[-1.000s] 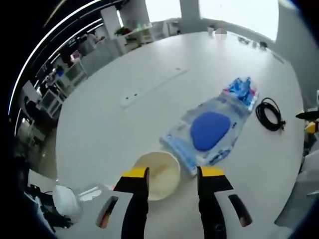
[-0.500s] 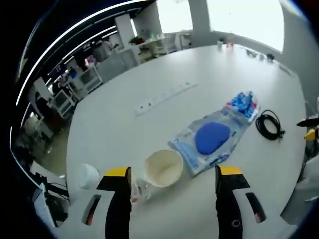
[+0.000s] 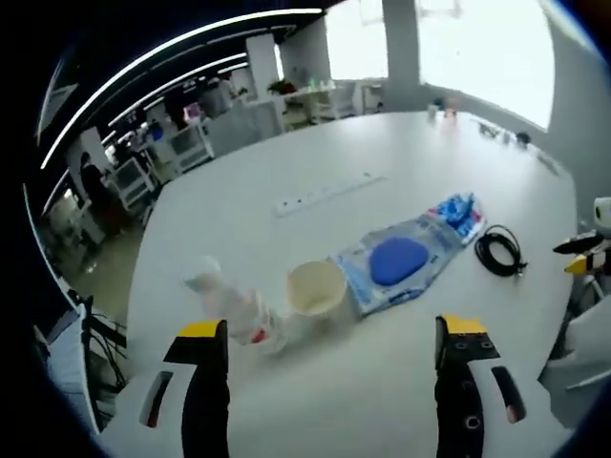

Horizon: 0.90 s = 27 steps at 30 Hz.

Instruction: Arrange the tabletop items into an orderly group along one side of the table until the central work area is clear of visible clutter.

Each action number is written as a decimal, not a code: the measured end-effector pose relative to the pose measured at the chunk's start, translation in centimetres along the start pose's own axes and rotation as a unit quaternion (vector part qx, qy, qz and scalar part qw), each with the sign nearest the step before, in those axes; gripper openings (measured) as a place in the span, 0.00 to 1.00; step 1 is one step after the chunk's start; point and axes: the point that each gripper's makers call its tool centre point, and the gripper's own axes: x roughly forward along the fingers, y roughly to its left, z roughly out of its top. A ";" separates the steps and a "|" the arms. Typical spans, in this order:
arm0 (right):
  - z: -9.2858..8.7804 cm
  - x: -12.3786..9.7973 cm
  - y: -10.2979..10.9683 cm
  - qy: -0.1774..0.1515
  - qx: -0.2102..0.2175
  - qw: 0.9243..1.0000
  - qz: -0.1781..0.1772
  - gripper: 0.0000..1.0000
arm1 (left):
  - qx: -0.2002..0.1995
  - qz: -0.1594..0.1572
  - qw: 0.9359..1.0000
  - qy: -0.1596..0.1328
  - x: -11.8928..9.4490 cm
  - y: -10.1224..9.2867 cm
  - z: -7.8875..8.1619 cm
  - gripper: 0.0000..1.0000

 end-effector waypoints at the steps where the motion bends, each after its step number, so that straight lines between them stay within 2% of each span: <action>1: 0.0 -0.1 0.0 -0.001 0.000 1.000 0.001 0.69 | -0.010 0.000 1.000 -0.004 -0.3 0.1 -0.2 0.86; 7: 0.0 -0.7 -0.2 -0.001 -0.009 1.000 -0.001 0.72 | -0.036 0.008 0.999 -0.014 -1.9 0.6 -1.7 0.86; 10: 0.0 -1.0 -0.4 -0.002 -0.013 1.000 -0.002 0.73 | -0.058 0.020 0.998 -0.025 -2.9 1.4 -2.5 0.95; 13: 0.1 -1.3 -0.3 -0.004 -0.014 1.000 -0.002 0.74 | -0.066 0.009 0.998 -0.022 -3.3 1.3 -3.7 0.97; 16: 0.2 -1.5 -0.2 -0.006 -0.019 1.000 -0.001 0.74 | -0.082 0.006 0.996 -0.037 -4.0 1.4 -4.4 0.97; 27: 0.8 -1.6 0.9 -0.008 -0.047 0.999 0.003 0.76 | -0.104 -0.010 0.994 -0.043 -6.4 1.3 -7.2 0.97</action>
